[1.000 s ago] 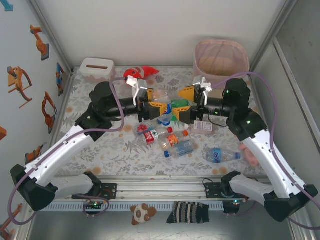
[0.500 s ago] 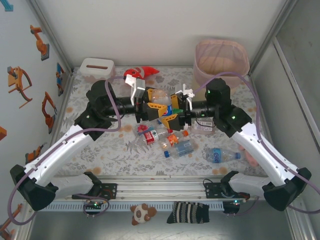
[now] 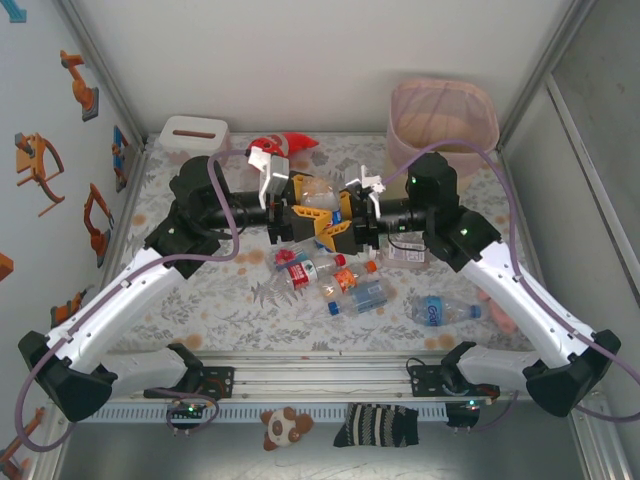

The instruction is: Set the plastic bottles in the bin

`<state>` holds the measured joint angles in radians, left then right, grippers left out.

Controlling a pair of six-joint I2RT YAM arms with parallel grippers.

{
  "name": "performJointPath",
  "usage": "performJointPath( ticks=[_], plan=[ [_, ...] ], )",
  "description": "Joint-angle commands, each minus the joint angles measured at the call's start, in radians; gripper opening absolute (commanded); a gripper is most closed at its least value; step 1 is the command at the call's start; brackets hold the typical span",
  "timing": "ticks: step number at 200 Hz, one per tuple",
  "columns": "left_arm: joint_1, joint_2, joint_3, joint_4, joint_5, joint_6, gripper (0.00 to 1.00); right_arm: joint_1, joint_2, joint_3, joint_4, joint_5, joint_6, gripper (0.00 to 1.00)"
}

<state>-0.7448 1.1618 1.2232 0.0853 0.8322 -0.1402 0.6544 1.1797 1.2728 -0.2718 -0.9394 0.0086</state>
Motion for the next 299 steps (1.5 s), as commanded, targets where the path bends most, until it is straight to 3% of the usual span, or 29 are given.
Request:
performJointPath(
  ticks=[1,17,50,82,119,162,230,269,299],
  plan=[
    [0.011,-0.013,0.020,-0.006,0.013,0.028,0.56,0.007,-0.005,0.039,0.003,0.028,-0.008,0.53],
    [0.018,-0.017,0.014,-0.008,0.000,0.031,0.60,0.007,-0.004,0.046,-0.012,0.055,-0.022,0.52],
    [0.042,-0.053,-0.015,-0.015,-0.072,0.035,0.80,0.004,0.003,0.074,-0.056,0.167,-0.038,0.51],
    [0.066,-0.092,-0.070,-0.013,-0.199,0.048,0.86,-0.055,0.036,0.136,-0.116,0.303,-0.007,0.51],
    [0.075,-0.086,-0.082,-0.078,-0.324,0.060,0.88,-0.203,0.104,0.225,-0.174,0.388,0.078,0.50],
    [0.089,-0.069,-0.097,-0.092,-0.499,-0.027,0.92,-0.373,0.208,0.376,-0.279,0.524,0.117,0.49],
    [0.095,-0.014,-0.073,-0.163,-0.535,-0.067,0.92,-0.588,0.483,0.730,-0.528,0.791,0.180,0.46],
    [0.099,-0.008,-0.088,-0.169,-0.551,-0.071,0.91,-0.639,0.634,0.884,-0.634,0.917,0.126,0.46],
    [0.101,0.004,-0.085,-0.171,-0.539,-0.066,0.91,-0.650,0.735,0.960,-0.661,0.945,0.087,0.46]
  ],
)
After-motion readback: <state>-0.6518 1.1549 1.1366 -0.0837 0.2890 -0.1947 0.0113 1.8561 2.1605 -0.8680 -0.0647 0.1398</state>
